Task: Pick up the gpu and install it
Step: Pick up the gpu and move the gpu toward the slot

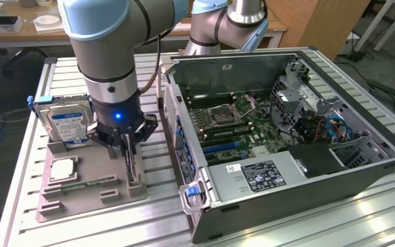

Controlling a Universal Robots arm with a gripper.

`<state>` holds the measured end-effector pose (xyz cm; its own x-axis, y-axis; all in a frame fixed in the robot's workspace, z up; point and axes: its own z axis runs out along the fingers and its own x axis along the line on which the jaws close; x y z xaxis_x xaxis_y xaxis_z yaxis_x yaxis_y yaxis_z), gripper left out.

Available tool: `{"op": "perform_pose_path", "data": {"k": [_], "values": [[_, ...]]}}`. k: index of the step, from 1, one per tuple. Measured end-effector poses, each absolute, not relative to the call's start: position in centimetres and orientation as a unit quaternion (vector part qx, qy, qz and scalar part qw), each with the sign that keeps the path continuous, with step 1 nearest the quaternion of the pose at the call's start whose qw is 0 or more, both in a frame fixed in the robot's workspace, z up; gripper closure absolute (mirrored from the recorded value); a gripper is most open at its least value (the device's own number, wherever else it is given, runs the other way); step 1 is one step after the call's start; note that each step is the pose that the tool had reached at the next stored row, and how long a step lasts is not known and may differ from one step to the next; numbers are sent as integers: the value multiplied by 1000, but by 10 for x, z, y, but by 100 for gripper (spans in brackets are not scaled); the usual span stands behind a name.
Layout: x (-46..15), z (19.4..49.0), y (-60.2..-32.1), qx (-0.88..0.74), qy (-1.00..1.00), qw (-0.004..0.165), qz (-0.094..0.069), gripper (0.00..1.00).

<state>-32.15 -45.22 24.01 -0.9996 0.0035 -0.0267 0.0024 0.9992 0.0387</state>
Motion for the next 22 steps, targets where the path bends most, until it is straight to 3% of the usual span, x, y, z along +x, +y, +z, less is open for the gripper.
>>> {"op": "perform_pose_path", "data": {"k": [22], "values": [[-322,290,-453,1,1000,14,20,73]]}}
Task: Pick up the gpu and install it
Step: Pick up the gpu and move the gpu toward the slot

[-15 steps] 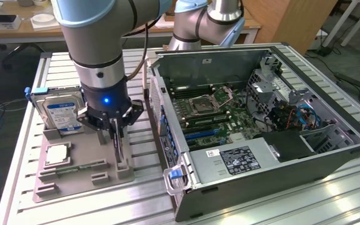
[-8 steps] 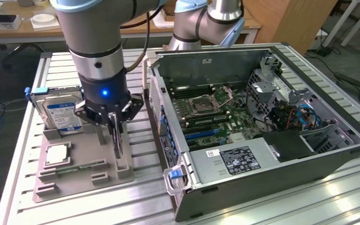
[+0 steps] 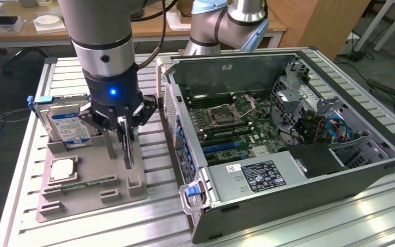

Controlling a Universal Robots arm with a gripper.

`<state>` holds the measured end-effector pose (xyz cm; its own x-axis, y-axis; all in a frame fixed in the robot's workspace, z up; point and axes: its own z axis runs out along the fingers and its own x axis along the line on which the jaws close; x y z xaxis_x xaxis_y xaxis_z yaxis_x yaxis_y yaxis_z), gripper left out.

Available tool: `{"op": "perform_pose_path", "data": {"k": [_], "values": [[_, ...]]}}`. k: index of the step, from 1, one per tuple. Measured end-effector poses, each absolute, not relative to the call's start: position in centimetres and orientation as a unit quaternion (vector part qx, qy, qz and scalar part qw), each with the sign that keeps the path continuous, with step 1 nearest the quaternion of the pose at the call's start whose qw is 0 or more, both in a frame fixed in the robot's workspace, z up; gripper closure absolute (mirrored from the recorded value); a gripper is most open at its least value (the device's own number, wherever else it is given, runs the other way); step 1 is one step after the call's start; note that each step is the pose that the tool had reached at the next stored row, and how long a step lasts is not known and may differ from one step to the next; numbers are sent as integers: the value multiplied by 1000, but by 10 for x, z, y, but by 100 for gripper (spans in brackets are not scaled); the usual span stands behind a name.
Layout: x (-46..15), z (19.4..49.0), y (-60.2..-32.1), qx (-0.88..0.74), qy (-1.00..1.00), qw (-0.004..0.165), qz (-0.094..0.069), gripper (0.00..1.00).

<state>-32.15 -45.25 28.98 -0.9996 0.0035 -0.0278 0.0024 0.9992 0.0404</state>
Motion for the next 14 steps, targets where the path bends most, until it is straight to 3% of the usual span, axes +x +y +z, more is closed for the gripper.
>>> {"op": "perform_pose_path", "data": {"k": [14], "values": [[-322,320,-453,1,1000,15,20,73]]}}
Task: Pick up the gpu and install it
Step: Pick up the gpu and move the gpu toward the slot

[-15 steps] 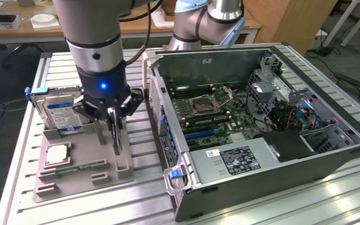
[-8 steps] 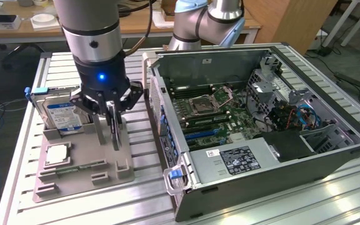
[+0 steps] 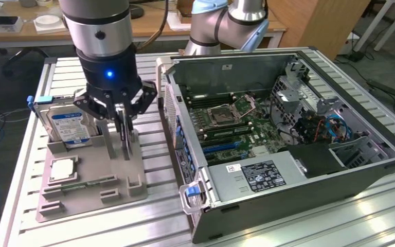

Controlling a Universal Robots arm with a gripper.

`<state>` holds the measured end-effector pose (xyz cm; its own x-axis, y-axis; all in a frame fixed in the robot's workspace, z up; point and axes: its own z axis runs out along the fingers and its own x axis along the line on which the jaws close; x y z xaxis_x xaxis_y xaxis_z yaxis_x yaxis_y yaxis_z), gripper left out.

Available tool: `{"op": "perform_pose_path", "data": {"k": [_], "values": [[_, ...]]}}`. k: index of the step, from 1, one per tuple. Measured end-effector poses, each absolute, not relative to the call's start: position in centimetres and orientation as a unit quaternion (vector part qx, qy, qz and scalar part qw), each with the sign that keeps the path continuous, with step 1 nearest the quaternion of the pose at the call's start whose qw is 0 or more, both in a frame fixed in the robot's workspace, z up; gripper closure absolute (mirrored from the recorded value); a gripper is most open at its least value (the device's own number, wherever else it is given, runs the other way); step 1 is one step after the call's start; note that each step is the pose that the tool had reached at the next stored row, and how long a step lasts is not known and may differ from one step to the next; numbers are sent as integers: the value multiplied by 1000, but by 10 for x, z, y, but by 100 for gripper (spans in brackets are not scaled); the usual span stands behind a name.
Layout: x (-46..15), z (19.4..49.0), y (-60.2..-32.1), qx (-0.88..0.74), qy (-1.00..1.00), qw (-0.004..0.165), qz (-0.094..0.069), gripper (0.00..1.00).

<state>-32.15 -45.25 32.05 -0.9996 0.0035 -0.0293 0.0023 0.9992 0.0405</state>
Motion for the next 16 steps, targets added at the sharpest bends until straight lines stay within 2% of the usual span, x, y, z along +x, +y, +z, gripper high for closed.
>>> {"op": "perform_pose_path", "data": {"k": [16], "values": [[-322,359,-453,1,1000,16,20,73]]}}
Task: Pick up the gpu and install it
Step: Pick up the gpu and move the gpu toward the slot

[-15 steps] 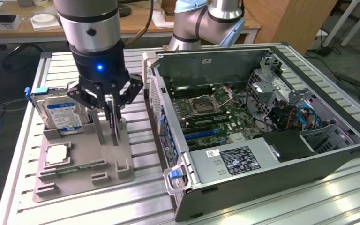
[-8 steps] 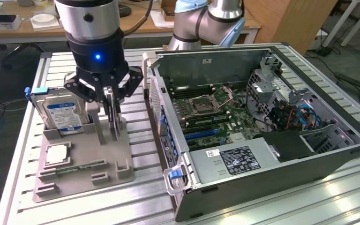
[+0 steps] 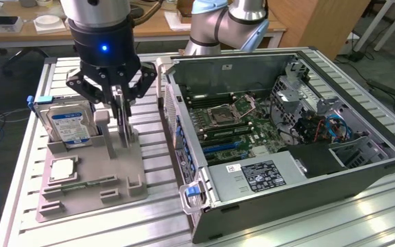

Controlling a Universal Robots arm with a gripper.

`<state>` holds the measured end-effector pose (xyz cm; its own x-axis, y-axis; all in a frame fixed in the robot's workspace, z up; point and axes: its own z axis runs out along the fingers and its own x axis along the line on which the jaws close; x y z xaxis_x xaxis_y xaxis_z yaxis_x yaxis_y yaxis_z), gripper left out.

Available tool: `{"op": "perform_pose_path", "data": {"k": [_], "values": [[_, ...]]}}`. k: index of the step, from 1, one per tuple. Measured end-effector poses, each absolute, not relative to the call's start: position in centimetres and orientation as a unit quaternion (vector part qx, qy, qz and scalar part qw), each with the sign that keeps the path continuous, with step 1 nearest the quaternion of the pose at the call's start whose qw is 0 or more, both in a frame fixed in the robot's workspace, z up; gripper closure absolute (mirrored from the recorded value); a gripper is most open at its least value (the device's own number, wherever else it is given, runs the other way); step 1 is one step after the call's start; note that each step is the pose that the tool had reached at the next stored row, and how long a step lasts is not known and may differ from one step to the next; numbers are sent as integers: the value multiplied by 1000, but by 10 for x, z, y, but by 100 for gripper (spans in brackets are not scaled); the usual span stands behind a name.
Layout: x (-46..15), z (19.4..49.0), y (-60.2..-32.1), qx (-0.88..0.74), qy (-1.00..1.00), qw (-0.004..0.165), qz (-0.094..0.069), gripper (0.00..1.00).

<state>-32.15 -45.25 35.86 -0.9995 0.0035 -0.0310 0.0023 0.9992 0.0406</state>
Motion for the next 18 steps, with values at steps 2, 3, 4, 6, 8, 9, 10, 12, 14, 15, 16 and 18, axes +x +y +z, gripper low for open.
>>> {"op": "perform_pose_path", "data": {"k": [2,3,4,6,8,9,10,12,14,15,16,18], "values": [[-322,363,-453,1,1000,16,20,73],[-322,365,-453,1,1000,16,20,73],[-322,368,-453,1,1000,16,20,73],[-322,373,-453,1,1000,16,20,73],[-322,378,-453,1,1000,16,20,73],[-322,381,-453,1,1000,16,20,73],[-322,383,-453,1,1000,16,20,73],[-322,388,-453,1,1000,16,20,73],[-322,393,-453,1,1000,16,20,73],[-322,396,-453,1,1000,16,20,73],[-322,398,-453,1,1000,16,20,73],[-322,403,-453,1,1000,16,20,73]]}}
